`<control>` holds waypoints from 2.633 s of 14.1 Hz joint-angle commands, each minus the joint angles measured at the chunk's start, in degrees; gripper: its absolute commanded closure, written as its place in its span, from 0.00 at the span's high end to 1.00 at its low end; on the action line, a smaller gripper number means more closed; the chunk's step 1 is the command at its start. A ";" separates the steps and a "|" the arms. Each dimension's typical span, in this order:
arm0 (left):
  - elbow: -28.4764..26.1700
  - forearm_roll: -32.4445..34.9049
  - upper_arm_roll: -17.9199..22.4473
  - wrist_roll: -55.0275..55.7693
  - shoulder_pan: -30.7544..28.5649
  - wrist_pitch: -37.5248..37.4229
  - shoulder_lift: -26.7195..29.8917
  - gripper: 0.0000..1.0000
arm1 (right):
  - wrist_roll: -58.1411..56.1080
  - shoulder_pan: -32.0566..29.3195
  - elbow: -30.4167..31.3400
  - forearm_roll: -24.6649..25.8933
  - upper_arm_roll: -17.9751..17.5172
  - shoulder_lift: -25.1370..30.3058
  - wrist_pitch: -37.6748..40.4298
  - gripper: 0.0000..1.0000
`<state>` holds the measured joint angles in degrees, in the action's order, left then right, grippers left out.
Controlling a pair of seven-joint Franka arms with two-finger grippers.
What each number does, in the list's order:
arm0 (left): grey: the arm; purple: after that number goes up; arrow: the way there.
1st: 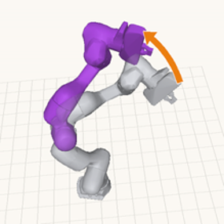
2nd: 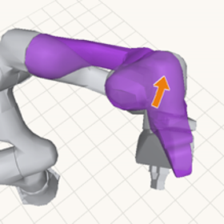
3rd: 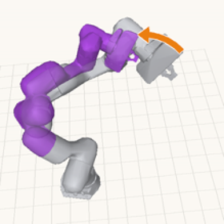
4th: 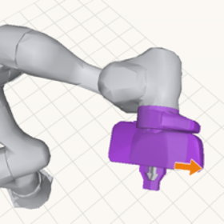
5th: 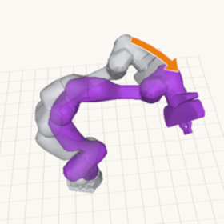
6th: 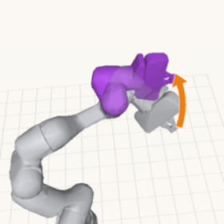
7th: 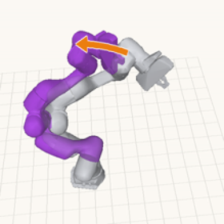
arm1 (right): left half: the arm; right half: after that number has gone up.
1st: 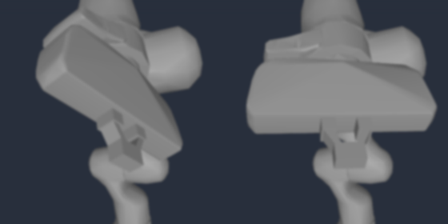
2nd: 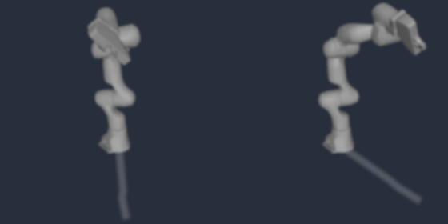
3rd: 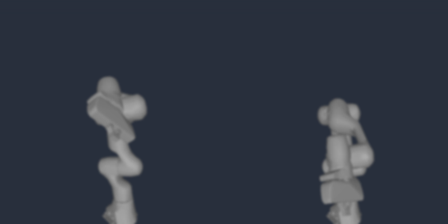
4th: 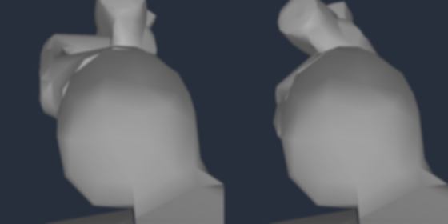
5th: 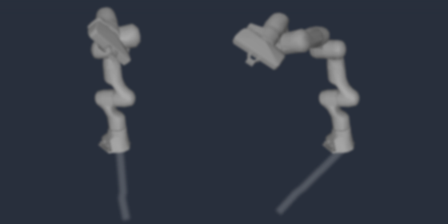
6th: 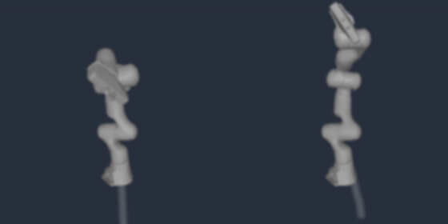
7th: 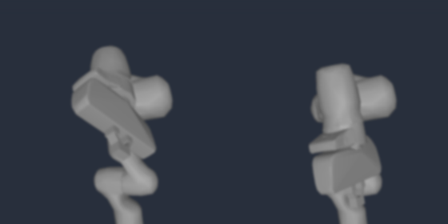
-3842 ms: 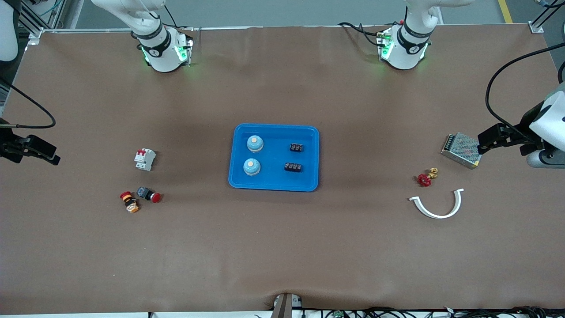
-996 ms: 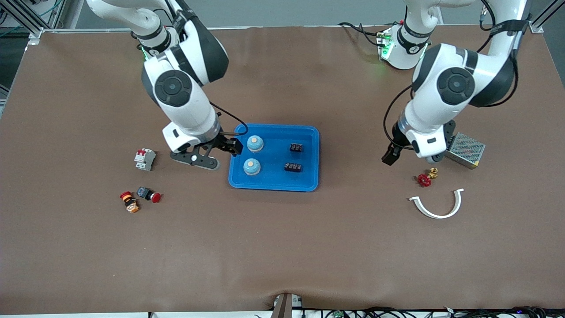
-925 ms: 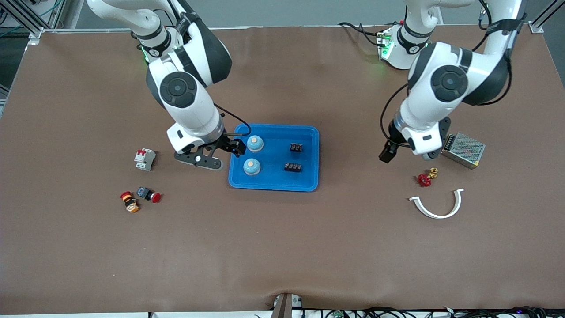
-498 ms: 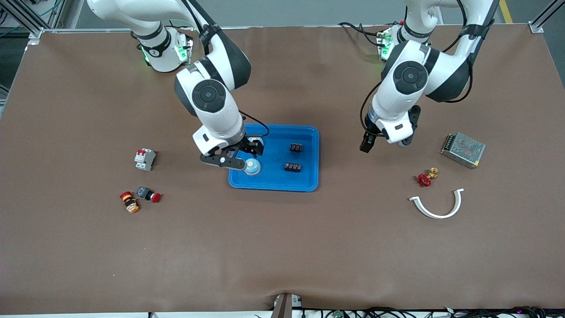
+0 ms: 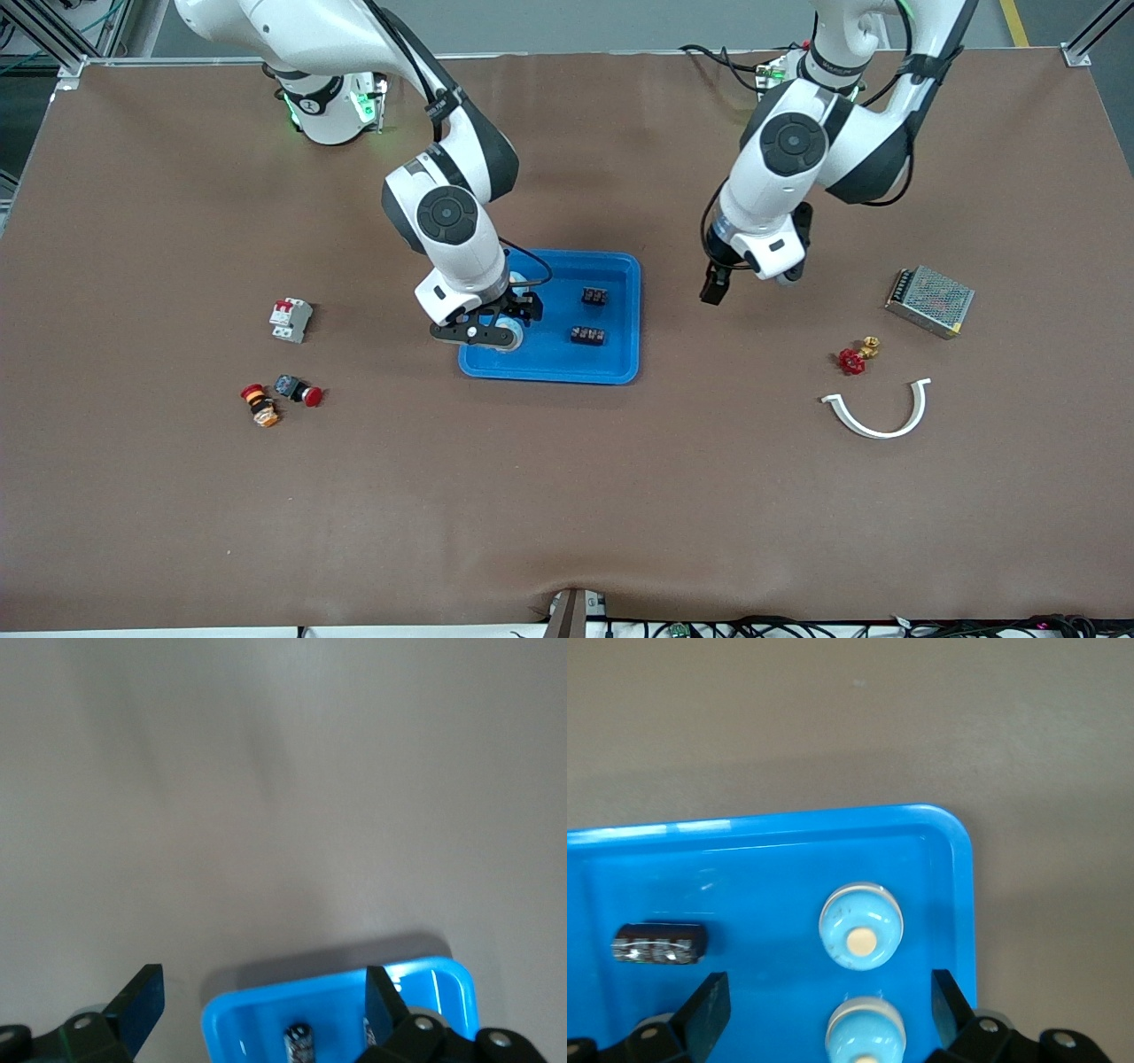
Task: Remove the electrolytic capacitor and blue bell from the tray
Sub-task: 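Lower the right gripper over a bell while the left gripper nears a capacitor, then grasp the blue bell with the right gripper while the left gripper grasps a capacitor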
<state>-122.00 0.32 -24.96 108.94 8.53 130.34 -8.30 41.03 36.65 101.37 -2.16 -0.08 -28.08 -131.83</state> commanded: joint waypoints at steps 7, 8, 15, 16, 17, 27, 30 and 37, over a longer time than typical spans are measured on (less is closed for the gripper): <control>7.56 2.65 -0.35 11.20 5.35 4.21 -13.40 1.00 | -4.47 0.96 1.82 1.62 0.44 -2.15 -4.22 1.00; 7.30 3.88 -0.35 11.64 5.80 5.44 -14.02 1.00 | -4.47 0.96 1.64 2.41 0.44 -2.85 -4.40 1.00; 7.56 10.65 -0.18 25.24 9.58 12.21 -18.59 1.00 | -4.47 1.05 1.29 4.27 0.44 -5.84 -6.42 1.00; 7.83 11.62 -0.18 27.44 9.58 13.00 -19.29 1.00 | -4.47 1.05 1.03 4.27 0.44 -5.93 -6.33 1.00; 8.61 12.15 -0.27 28.25 9.67 13.01 -20.08 1.00 | -4.47 1.22 1.02 4.27 0.44 -6.10 -6.33 1.00; 14.68 14.70 0.17 30.71 13.71 12.92 -26.76 1.00 | -4.21 1.40 0.58 4.27 0.44 -8.21 -8.18 1.00; 15.65 17.95 0.17 33.26 15.19 12.92 -29.74 1.00 | -4.21 1.31 0.76 4.27 0.44 -8.22 -7.83 1.00; 17.94 20.86 0.96 35.46 16.17 12.92 -32.13 1.00 | -4.21 1.40 0.85 4.27 0.44 -9.01 -8.27 1.00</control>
<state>-105.01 19.45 -24.78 141.98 23.46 142.42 -39.99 36.59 37.46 102.73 1.31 -0.02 -36.64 -139.79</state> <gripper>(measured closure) 0.000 0.000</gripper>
